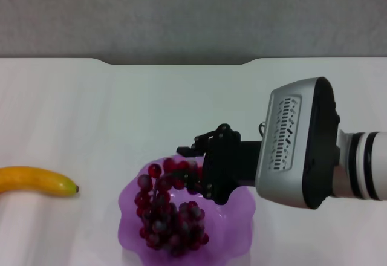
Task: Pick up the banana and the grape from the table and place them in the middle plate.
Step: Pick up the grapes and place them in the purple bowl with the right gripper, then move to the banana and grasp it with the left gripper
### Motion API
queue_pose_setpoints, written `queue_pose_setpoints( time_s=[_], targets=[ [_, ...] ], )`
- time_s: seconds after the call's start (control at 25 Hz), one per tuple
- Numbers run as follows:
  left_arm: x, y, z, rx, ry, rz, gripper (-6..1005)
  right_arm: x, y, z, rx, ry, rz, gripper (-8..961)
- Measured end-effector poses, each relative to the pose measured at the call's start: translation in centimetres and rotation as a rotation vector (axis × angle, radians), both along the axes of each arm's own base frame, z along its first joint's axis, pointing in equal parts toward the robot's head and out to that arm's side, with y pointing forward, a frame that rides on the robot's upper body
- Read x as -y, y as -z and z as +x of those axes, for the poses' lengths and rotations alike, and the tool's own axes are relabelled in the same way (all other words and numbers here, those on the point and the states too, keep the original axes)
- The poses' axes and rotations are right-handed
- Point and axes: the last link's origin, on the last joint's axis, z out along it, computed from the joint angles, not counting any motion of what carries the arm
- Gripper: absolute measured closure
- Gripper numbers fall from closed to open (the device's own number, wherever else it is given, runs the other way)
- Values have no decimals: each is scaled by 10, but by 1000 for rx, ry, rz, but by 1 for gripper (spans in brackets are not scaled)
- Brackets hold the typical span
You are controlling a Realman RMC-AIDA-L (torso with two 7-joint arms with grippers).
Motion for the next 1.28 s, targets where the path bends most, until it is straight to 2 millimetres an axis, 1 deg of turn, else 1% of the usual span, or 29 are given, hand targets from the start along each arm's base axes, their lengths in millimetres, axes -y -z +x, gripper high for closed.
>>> queue_pose_setpoints(
  time_s=[0.16, 0.4, 0.6, 0.84, 1.04, 1.16, 1.28],
  targets=[
    [0, 0, 0, 0, -2, 1, 112, -3, -5, 6, -4, 29, 13, 673],
    [1, 0, -1, 1, -5, 2, 112, -9, -18, 12, -35, 98, 51, 442],
    [1, 0, -1, 1, -6, 3, 112, -13, -34, 15, -48, 112, 105, 428],
    [2, 0, -2, 0, -7, 2, 112, -20, -57, 8, -91, 105, 181, 434],
    [1, 1, -1, -2, -1, -4, 112, -29, -92, -2, -175, 122, 297, 439],
    [1, 2, 1, -4, 5, -9, 112, -31, -106, -2, -201, 121, 345, 442],
    [1, 1, 2, -5, 13, -7, 112, -31, -114, -1, -211, 116, 385, 569]
  ],
)
